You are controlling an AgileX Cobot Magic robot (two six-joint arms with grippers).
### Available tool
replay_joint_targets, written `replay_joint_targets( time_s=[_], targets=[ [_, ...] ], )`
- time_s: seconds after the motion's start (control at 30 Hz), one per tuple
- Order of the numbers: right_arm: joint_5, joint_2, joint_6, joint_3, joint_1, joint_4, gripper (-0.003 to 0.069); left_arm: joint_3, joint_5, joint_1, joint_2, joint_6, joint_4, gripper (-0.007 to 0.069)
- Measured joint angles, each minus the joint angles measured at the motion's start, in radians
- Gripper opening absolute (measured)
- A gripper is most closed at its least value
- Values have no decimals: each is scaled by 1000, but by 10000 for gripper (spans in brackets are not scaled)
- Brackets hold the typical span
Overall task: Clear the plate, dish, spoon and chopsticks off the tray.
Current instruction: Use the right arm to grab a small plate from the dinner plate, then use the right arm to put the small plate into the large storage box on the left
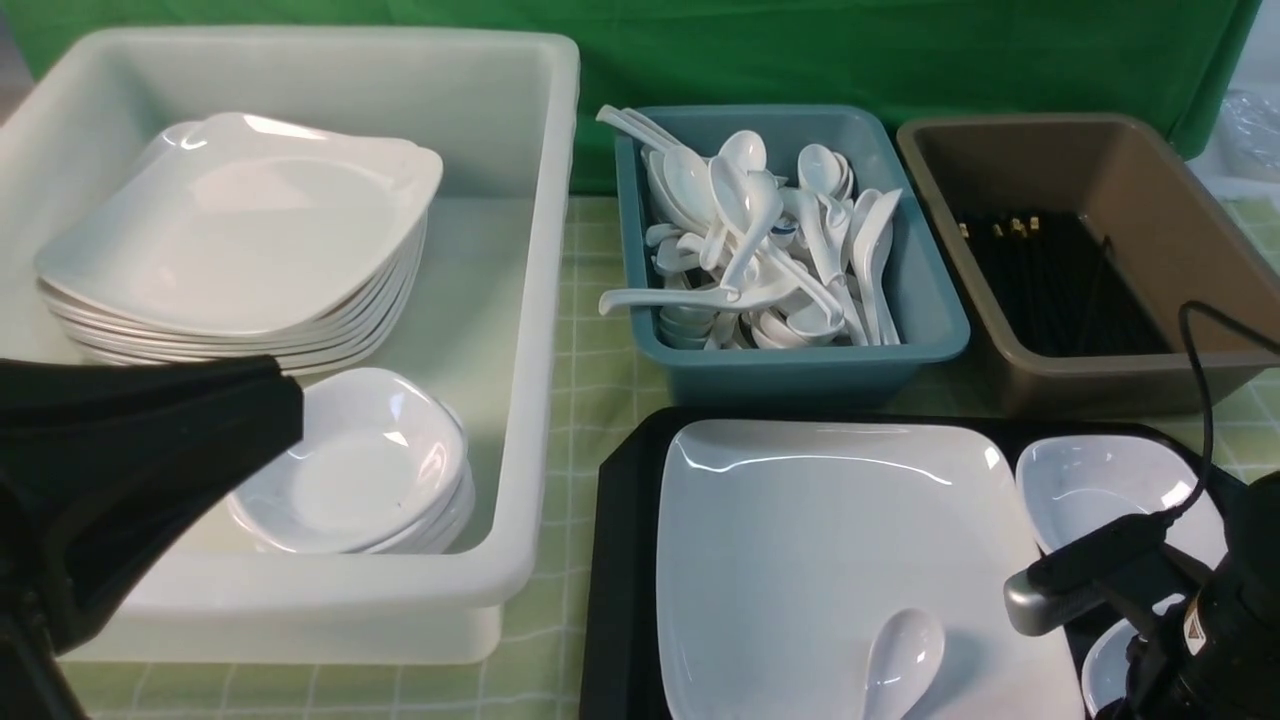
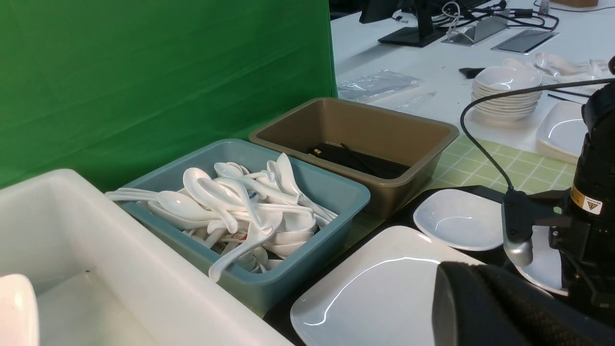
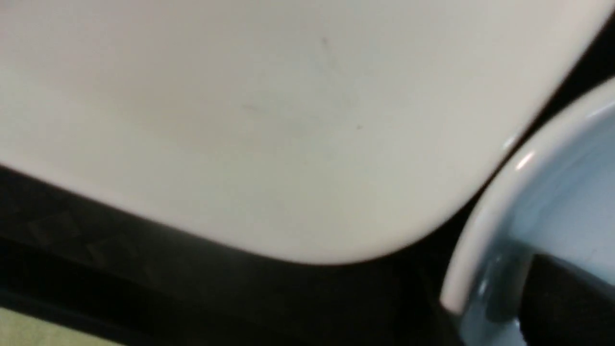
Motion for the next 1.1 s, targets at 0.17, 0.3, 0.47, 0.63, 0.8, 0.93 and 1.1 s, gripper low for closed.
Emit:
replay_joint_targets(
  time_s=[0.17,0.3,0.47,0.63,0.8,0.93,1.1],
  targets=[
    [143,-33,8,-46,22,-2,225,0,3,0,0,0,0,24],
    [257,-119,46,-106,58,-6,130,0,11,0,0,-2,5,24],
    [367,-245,140,-348,198,4,62,-31,123,0,0,-161,215,24],
    [317,-158,139,-684,447,-15,62,-120,325,0,-32,-400,499,24],
    [218,106,25,-1040,640,-19,62,-166,471,0,-144,-490,621,24],
    [214,383,-53,-1322,704,-15,62,-167,575,0,-230,-507,627,24],
    [255,618,-80,-1562,716,-16,62,-167,620,0,-283,-517,628,24]
  ],
)
